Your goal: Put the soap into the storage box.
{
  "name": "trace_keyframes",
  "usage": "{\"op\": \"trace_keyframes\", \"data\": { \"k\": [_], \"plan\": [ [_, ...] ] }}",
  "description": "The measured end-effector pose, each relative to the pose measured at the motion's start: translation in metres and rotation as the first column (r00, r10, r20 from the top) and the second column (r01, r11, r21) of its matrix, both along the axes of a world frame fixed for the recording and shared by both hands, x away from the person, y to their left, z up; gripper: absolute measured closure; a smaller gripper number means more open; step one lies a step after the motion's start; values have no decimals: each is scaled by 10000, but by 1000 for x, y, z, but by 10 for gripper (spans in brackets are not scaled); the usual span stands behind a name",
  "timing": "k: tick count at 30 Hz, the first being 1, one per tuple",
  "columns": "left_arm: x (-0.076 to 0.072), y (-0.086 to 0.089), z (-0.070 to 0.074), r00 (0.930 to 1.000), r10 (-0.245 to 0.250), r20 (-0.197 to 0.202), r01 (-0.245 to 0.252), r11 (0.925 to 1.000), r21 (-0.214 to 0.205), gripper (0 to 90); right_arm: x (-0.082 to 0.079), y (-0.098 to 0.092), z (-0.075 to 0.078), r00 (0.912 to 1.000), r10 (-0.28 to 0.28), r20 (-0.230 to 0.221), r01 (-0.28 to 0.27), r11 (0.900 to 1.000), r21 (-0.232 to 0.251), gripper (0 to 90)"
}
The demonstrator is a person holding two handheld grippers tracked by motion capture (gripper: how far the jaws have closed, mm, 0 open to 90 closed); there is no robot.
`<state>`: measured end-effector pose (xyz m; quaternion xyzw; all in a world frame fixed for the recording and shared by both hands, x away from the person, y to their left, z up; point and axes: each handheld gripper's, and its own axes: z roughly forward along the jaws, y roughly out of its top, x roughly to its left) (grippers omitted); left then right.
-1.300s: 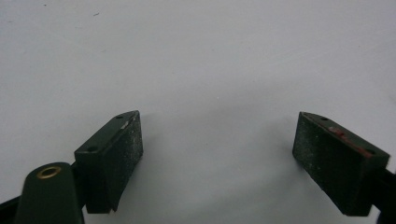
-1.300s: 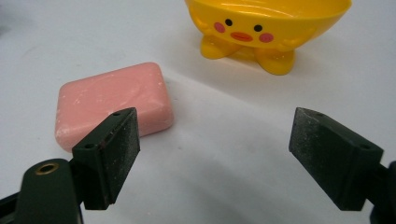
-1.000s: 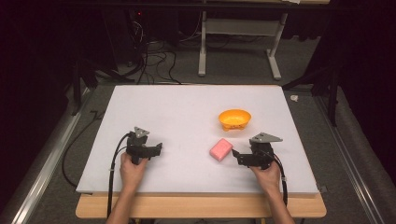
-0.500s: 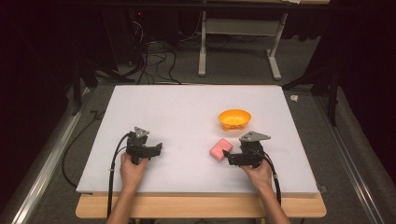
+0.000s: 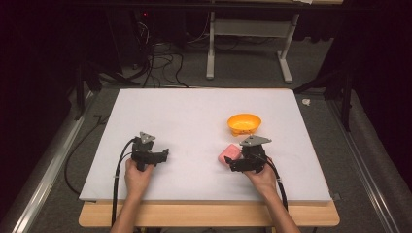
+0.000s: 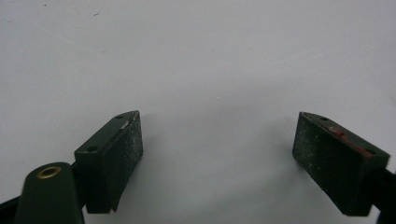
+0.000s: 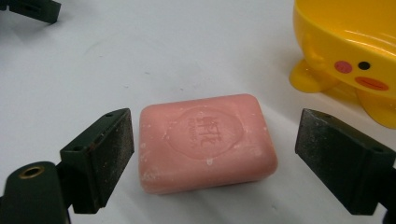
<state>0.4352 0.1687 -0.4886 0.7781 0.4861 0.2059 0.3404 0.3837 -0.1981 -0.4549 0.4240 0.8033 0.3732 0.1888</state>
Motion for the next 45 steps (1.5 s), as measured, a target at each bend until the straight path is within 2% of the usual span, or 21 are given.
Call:
{"op": "trace_keyframes", "data": {
  "k": [6, 13, 18, 22, 36, 38, 45],
  "plan": [
    [0, 0, 0, 10000, 0, -1, 0, 10000, -1, 166, 3, 6, 0, 9998, 163, -71, -164, 9998, -115, 120],
    [0, 0, 0, 10000, -7, -14, 7, 10000, 11, 166, 10, 16, -1, 9992, 400, -68, -403, 9979, -502, 120],
    [0, 0, 0, 10000, -12, -18, 12, 10000, 9, 167, 14, 17, -4, 9993, 328, -191, -339, 9975, -615, 120],
    [0, 0, 0, 10000, -25, -37, 25, 10000, 10, 166, 17, 20, -11, 9985, 306, -460, -342, 9962, -801, 119],
    [0, 0, 0, 10000, -25, -37, 26, 10000, 12, 166, 20, 25, -20, 9972, 226, -714, -312, 9920, -1225, 115],
    [0, 0, 0, 10000, -27, -35, 27, 10000, 12, 166, 21, 27, -23, 9964, 173, -824, -291, 9892, -1438, 115],
    [0, 0, 0, 10000, -8, -12, 8, 10000, 8, 166, 22, 23, -26, 9953, 253, -932, -344, 9947, -971, 123]
  ]
}}
